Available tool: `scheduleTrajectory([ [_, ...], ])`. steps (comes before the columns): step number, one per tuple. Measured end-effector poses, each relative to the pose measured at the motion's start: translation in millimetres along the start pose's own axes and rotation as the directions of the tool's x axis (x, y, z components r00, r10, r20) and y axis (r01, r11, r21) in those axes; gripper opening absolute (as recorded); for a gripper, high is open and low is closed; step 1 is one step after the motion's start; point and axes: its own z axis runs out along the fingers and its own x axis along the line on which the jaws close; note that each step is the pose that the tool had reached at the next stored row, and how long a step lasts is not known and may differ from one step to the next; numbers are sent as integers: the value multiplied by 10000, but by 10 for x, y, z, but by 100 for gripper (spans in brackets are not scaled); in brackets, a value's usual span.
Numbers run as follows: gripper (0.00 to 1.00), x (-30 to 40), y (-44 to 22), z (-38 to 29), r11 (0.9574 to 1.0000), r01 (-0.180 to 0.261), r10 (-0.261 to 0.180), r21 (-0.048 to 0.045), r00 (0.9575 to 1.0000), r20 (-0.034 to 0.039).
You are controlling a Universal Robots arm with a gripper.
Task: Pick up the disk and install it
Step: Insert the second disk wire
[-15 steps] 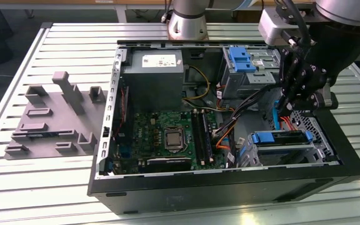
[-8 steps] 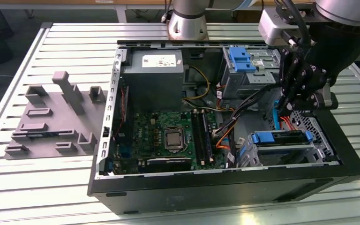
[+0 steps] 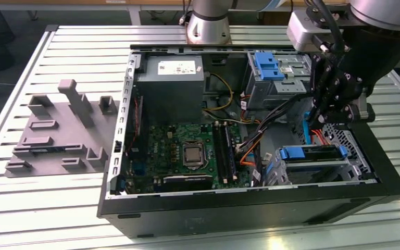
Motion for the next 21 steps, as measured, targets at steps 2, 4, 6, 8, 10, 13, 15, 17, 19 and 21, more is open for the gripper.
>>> scheduleTrajectory([
  [2,16,12,0,15,10000,0,0,0,10000,-3],
  [4,16,20,1,39,10000,0,0,0,10000,2],
  [6,16,20,1,41,10000,0,0,0,10000,-2],
  [8,16,20,1,44,10000,0,0,0,10000,-2],
  [10,16,20,1,46,10000,0,0,0,10000,-1],
  [13,16,20,1,47,10000,0,0,0,10000,0],
  [15,16,20,1,47,10000,1,-1,0,10000,-1],
  [17,16,20,1,48,10000,1,-1,0,10000,-1],
  [19,16,20,1,52,10000,0,0,0,10000,0],
  [21,16,25,2,60,10000,-1,1,-2,10000,45],
])
